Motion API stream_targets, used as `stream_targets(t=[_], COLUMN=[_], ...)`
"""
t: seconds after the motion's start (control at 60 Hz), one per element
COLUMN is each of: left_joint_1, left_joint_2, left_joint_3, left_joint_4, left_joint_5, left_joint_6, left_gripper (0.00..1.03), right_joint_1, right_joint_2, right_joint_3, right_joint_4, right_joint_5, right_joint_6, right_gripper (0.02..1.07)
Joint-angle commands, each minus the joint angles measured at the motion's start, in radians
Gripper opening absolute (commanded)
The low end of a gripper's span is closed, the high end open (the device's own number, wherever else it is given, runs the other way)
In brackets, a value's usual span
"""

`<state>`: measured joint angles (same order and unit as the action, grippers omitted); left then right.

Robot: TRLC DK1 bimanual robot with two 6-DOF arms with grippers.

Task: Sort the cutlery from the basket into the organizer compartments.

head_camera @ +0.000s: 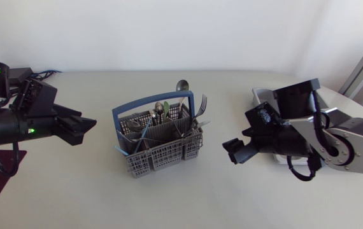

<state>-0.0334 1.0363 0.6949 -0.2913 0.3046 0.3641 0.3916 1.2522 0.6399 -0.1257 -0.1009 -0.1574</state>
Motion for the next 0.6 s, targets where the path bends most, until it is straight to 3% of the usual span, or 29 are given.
stream_targets(t=[0.0, 0.133, 0.217, 0.333, 0.583], left_joint_1=[0.043, 0.05, 0.046, 0.036, 0.009], left_joint_2=[0.065, 0.169, 0.254, 0.366, 0.476], left_joint_3=[-0.043, -0.035, -0.009, 0.028, 0.095], left_joint_4=[-0.006, 0.052, 0.063, 0.067, 0.098], left_joint_5=[0.028, 0.034, 0.047, 0.091, 0.157], left_joint_6=[0.061, 0.053, 0.049, 0.038, -0.001], left_gripper=[0.45, 0.21, 0.09, 0.04, 0.04], right_joint_1=[0.032, 0.058, 0.066, 0.069, 0.075], right_joint_2=[0.065, 0.147, 0.185, 0.223, 0.3], right_joint_3=[0.047, 0.098, 0.13, 0.159, 0.202], right_joint_4=[0.037, 0.08, 0.093, 0.133, 0.175], right_joint_5=[0.001, 0.001, -0.002, -0.01, -0.034], right_joint_6=[0.024, 0.042, 0.052, 0.052, 0.061], right_gripper=[0.87, 0.7, 0.55, 0.29, 0.26])
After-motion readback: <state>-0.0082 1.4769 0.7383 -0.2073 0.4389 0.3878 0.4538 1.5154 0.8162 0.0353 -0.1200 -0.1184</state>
